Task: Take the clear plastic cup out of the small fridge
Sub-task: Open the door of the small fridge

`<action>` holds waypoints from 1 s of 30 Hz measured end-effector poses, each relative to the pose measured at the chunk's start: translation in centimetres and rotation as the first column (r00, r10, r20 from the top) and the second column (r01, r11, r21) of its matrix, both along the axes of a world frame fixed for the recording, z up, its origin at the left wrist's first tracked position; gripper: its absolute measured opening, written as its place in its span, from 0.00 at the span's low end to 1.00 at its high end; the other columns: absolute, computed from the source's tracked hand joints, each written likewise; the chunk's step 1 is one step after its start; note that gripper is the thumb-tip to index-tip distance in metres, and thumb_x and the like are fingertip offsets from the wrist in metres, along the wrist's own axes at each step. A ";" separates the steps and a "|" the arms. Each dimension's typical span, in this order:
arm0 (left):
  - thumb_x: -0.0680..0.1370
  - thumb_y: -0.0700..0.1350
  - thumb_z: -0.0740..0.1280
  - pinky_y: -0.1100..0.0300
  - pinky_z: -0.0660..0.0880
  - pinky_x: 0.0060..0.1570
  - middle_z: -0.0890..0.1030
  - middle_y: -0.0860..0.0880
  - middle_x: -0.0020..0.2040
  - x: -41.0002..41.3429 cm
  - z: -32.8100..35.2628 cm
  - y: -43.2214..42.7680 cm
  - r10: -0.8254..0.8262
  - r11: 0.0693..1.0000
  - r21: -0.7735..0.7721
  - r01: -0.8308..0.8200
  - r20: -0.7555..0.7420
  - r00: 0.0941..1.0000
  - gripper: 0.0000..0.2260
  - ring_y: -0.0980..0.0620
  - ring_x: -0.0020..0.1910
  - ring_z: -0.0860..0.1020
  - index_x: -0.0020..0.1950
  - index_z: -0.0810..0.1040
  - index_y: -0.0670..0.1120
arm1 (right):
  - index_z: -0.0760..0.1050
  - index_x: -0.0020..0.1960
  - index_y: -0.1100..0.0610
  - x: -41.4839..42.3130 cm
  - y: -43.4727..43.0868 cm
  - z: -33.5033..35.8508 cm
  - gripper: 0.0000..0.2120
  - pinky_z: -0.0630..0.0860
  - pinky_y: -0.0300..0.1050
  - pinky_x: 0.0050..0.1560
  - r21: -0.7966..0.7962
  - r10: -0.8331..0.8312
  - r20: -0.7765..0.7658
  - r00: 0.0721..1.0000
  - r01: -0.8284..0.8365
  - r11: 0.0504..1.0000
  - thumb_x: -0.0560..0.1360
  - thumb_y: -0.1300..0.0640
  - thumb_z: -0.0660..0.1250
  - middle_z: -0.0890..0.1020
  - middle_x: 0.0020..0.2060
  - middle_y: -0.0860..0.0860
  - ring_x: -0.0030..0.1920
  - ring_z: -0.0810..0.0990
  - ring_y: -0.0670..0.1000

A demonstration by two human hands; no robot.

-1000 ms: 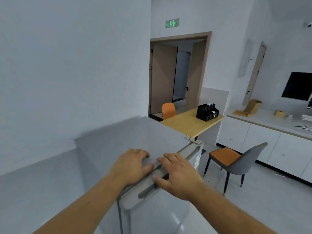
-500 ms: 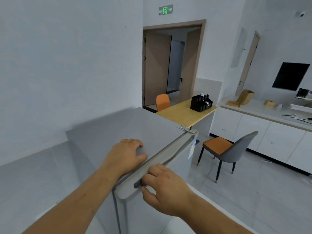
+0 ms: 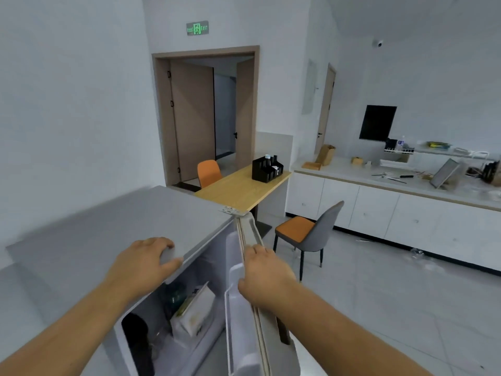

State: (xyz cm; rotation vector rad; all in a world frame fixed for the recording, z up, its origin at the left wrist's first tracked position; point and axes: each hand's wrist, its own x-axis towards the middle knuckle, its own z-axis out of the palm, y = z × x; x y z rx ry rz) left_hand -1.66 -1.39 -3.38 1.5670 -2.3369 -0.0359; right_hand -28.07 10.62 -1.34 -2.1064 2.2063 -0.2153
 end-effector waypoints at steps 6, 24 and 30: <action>0.76 0.64 0.66 0.51 0.77 0.55 0.80 0.53 0.67 -2.2 -0.6 -0.5 -0.042 0.996 -0.075 0.045 0.042 0.998 0.23 0.48 0.60 0.77 0.68 0.75 0.57 | 0.71 0.70 0.62 -4.2 1.1 -0.3 0.21 0.79 0.56 0.52 0.017 -0.090 -0.199 0.976 0.096 0.995 0.77 0.65 0.68 0.76 0.64 0.59 0.62 0.78 0.61; 0.76 0.63 0.67 0.55 0.77 0.52 0.81 0.56 0.64 -2.0 -0.4 -0.1 -0.034 0.998 -0.061 0.035 0.006 0.999 0.21 0.53 0.58 0.77 0.67 0.75 0.57 | 0.45 0.84 0.40 -16.4 -0.8 -1.5 0.43 0.45 0.75 0.78 0.084 -0.275 -0.067 0.959 0.280 0.956 0.76 0.53 0.63 0.48 0.86 0.46 0.84 0.50 0.59; 0.76 0.64 0.65 0.56 0.76 0.51 0.81 0.57 0.65 -2.0 -0.5 -0.3 -0.027 0.997 -0.069 0.030 0.035 0.999 0.22 0.54 0.56 0.76 0.67 0.74 0.58 | 0.45 0.83 0.39 -16.9 -1.3 -2.0 0.42 0.46 0.75 0.77 0.088 -0.280 -0.076 0.957 0.286 0.954 0.76 0.46 0.63 0.48 0.86 0.45 0.84 0.50 0.58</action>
